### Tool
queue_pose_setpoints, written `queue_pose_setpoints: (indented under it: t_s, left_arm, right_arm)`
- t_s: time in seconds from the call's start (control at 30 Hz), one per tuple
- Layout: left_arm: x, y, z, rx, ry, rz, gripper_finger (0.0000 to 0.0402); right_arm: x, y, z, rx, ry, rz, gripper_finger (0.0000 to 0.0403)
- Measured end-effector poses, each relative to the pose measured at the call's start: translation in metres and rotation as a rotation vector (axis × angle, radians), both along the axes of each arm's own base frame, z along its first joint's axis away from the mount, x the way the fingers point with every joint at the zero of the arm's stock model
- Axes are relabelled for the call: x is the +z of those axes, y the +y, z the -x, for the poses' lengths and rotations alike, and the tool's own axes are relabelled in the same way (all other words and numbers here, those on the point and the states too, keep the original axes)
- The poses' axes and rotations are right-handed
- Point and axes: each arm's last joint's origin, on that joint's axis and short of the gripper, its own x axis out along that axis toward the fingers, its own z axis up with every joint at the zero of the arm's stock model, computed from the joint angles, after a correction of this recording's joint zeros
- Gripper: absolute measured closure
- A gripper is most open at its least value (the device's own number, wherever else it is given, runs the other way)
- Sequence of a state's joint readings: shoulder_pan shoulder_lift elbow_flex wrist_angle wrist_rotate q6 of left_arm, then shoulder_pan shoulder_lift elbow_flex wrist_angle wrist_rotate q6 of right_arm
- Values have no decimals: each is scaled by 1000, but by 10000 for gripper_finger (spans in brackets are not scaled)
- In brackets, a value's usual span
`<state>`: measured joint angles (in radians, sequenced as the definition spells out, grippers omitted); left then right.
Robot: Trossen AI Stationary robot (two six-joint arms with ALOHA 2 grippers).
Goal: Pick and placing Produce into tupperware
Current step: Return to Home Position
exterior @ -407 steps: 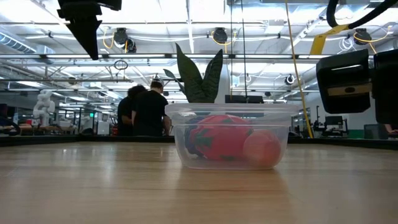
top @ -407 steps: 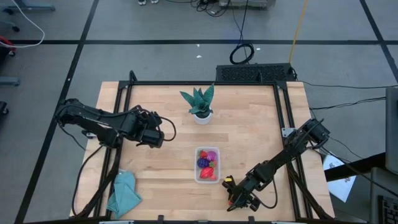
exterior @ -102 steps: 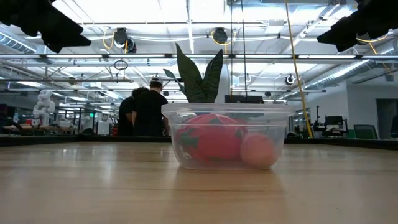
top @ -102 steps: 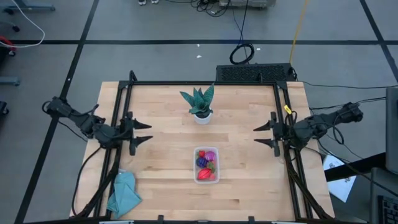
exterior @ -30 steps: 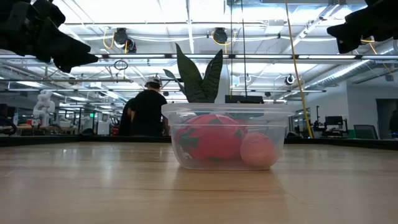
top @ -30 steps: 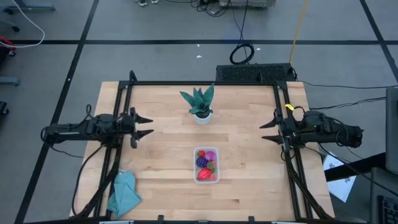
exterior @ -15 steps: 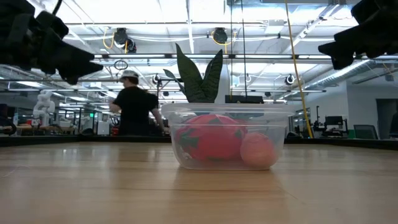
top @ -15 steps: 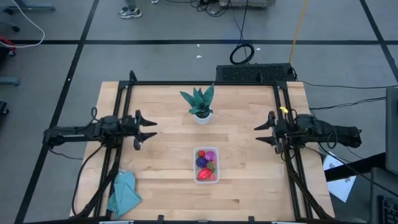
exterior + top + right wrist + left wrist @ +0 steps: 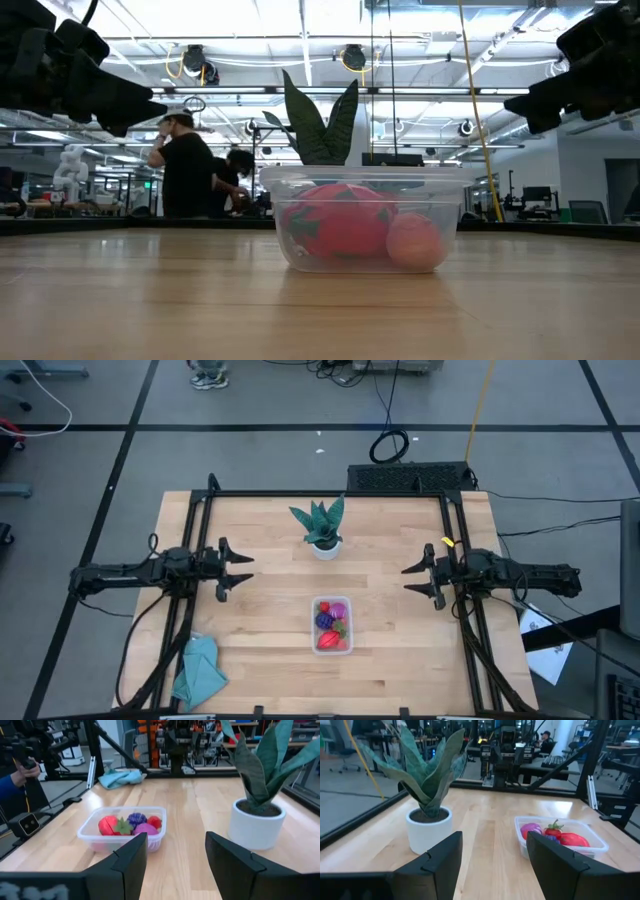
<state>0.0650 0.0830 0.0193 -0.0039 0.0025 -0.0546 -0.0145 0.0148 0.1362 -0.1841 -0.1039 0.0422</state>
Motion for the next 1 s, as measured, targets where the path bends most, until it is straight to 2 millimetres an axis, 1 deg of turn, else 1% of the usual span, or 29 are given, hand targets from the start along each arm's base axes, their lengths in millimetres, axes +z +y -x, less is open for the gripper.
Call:
queue_pose_setpoints:
  t_s: [0.2, 0.33, 0.57, 0.67, 0.73, 0.87, 1.0]
  left_arm:
    - [-1, 0, -1, -2, -4, -25, 176]
    - [-1, 0, -1, -2, -3, -26, 176]
    - [2, 0, -1, 4, -42, -19, 176]
    - [1, 1, -1, 20, -37, -20, 176]
    - [0, 1, -1, 34, -22, 10, 176]
    - [-1, 1, -1, 41, -25, 91, 176]
    - [0, 1, -1, 43, -29, 109, 176]
  right_arm:
    - [-2, 0, -2, 5, -31, 33, 211]
    - [-11, 0, -4, 6, -17, 47, 211]
    - [-9, -1, -6, 17, -48, 74, 211]
    - [-5, -1, -7, 13, -99, 77, 211]
    - [-3, -2, -8, 7, -126, 69, 211]
    - [-3, -2, -8, 8, -118, 63, 211]
    - [-3, -2, -8, 8, -120, 63, 211]
